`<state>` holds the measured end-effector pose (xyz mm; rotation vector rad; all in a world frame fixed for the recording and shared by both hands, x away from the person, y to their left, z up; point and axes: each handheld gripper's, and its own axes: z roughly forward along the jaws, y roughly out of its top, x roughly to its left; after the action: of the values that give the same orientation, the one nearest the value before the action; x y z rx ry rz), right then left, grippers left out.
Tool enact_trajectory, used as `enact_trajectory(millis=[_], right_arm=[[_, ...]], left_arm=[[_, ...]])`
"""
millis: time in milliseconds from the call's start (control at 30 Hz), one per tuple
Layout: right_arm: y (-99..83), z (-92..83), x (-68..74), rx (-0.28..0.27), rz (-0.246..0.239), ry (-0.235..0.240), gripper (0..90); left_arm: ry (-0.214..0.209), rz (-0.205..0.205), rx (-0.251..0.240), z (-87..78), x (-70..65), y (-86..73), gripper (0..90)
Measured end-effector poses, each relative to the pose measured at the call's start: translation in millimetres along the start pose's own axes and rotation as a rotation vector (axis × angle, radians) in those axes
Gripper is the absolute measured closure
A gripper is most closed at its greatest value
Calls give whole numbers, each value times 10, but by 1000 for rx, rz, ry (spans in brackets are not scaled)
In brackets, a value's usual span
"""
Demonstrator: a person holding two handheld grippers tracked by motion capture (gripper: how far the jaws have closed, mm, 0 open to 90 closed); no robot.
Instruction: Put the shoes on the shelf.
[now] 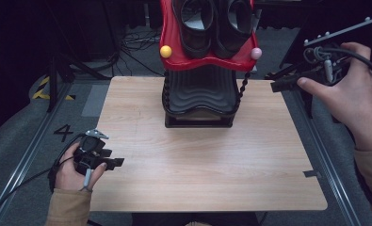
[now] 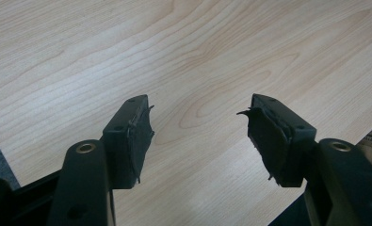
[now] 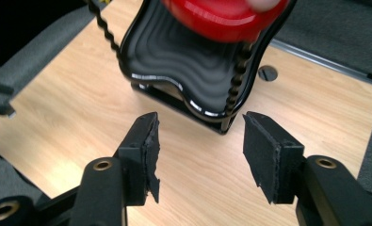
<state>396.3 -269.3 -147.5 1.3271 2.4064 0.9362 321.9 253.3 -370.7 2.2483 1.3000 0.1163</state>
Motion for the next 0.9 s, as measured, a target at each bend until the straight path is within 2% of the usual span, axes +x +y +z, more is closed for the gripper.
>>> enact_trajectory(millis=[133,167,233,267,300,333,400,467,533,667,767,833,900], right_arm=[[-149,147,-8,14,-21,25,443],[-232,250,-14,25,-30,39,441],[-259,287,-21,27,-33,46,441],[-345,403,-35,40,-35,64,441],[-345,403,-35,40,-35,64,441],[-427,508,-52,45,-44,71,441],[-506,606,-63,52,-55,75,441],[-600,728,-77,74,-89,92,441],[-696,847,-99,94,-114,129,441],[-900,1061,-141,113,-119,134,441],[-951,1118,-153,118,-122,136,440],[-1116,1309,-181,136,-120,143,439],[-1196,1413,-189,151,-126,145,436]], left_arm=[[2,3,4,21,-15,-9,402],[2,3,5,26,-21,-13,402],[1,1,9,34,-37,-22,402],[6,3,8,41,-52,-34,401],[6,3,8,41,-52,-34,401],[12,9,8,46,-67,-47,401],[17,12,9,50,-81,-63,402],[9,2,19,54,-95,-84,400],[13,12,19,48,-100,-104,389],[10,13,19,38,-106,-129,388],[14,9,26,45,-114,-143,388],[13,1,31,53,-119,-167,389],[17,4,33,55,-117,-177,389]])
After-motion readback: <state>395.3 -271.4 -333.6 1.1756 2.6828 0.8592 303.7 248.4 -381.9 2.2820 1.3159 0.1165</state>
